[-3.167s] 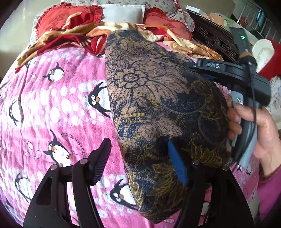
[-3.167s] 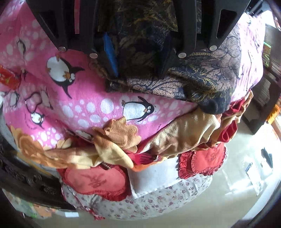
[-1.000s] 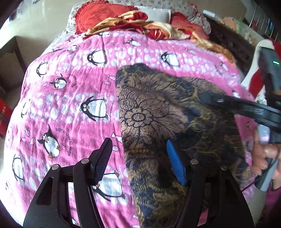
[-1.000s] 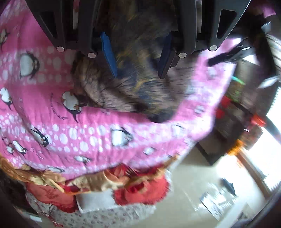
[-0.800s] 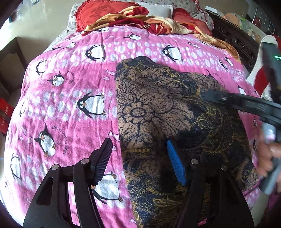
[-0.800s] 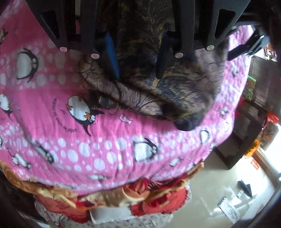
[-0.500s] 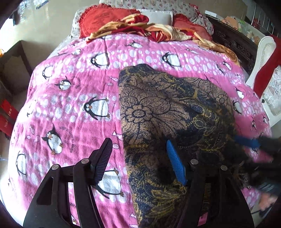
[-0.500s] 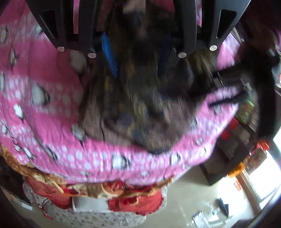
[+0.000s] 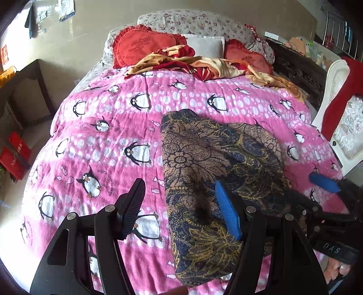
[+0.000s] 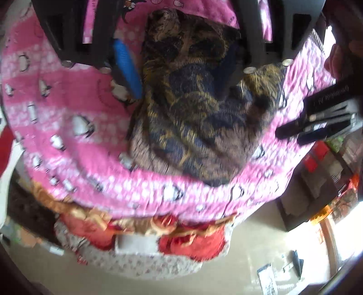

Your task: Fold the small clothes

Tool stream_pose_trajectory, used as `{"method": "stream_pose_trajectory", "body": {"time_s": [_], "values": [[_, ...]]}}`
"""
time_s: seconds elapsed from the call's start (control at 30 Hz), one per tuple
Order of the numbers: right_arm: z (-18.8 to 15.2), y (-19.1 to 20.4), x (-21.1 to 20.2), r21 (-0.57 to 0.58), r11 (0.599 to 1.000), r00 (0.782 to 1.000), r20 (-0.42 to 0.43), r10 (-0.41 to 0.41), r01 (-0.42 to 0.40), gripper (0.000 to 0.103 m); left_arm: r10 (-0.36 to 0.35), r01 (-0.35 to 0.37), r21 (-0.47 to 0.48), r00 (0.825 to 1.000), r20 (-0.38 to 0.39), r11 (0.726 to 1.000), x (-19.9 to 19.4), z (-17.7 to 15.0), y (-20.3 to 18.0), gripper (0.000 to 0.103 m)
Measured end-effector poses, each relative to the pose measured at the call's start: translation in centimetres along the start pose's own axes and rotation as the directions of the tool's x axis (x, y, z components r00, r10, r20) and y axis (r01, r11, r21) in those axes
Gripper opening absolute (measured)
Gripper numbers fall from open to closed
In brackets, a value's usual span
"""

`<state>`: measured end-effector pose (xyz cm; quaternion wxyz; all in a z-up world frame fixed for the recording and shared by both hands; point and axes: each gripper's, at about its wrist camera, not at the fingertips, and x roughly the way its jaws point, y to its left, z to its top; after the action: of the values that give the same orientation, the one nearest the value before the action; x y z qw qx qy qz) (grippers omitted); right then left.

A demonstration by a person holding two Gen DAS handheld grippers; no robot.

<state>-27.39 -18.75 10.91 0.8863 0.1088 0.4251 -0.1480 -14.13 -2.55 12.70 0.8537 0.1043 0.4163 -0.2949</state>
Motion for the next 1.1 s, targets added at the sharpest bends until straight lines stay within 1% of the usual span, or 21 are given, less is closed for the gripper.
{"method": "stream_pose_trajectory", "body": {"time_s": [0.07, 0.2, 0.3, 0.47, 0.6, 0.9, 1.1], "values": [[0.6, 0.4, -0.7, 0.016, 0.999, 0.999, 0.021, -0.042, 0.042, 0.076, 0.004, -0.004, -0.001, 1.0, 0.013, 1.0, -0.6, -0.1, 0.0, 0.064], [1.5, 0.2, -1.0, 0.062, 0.996, 0.998, 0.018, -0.062, 0.06, 0.078, 0.01, -0.01, -0.005, 1.0, 0.029, 1.0, -1.6, -0.3, 0.0, 0.064], [1.6, 0.2, -1.1, 0.085, 0.994, 0.998, 0.014, -0.067, 0.065, 0.079, 0.016, -0.016, -0.007, 0.999, 0.039, 1.0, -2.1, -0.4, 0.1, 0.064], [1.5, 1.0, -1.4, 0.077, 0.994, 0.997, 0.016, -0.074, 0.072, 0.079, 0.016, -0.015, -0.012, 0.999, 0.041, 1.0, -2.5, -0.4, 0.3, 0.064], [1.5, 1.2, -1.7, 0.072, 0.994, 0.996, 0.024, -0.086, 0.084, 0.083, 0.013, -0.012, -0.01, 0.999, 0.046, 1.0, -2.6, -0.4, 0.2, 0.064], [1.4, 0.9, -1.5, 0.087, 0.992, 0.995, 0.018, -0.098, 0.097, 0.084, 0.02, -0.02, -0.007, 0.999, 0.039, 1.0, -2.6, -0.7, -0.3, 0.064], [1.4, 0.7, -0.8, 0.089, 0.991, 0.995, -0.005, -0.102, 0.102, 0.084, 0.023, -0.022, -0.007, 0.999, 0.027, 1.0, -2.1, -0.8, -0.4, 0.064]]}}
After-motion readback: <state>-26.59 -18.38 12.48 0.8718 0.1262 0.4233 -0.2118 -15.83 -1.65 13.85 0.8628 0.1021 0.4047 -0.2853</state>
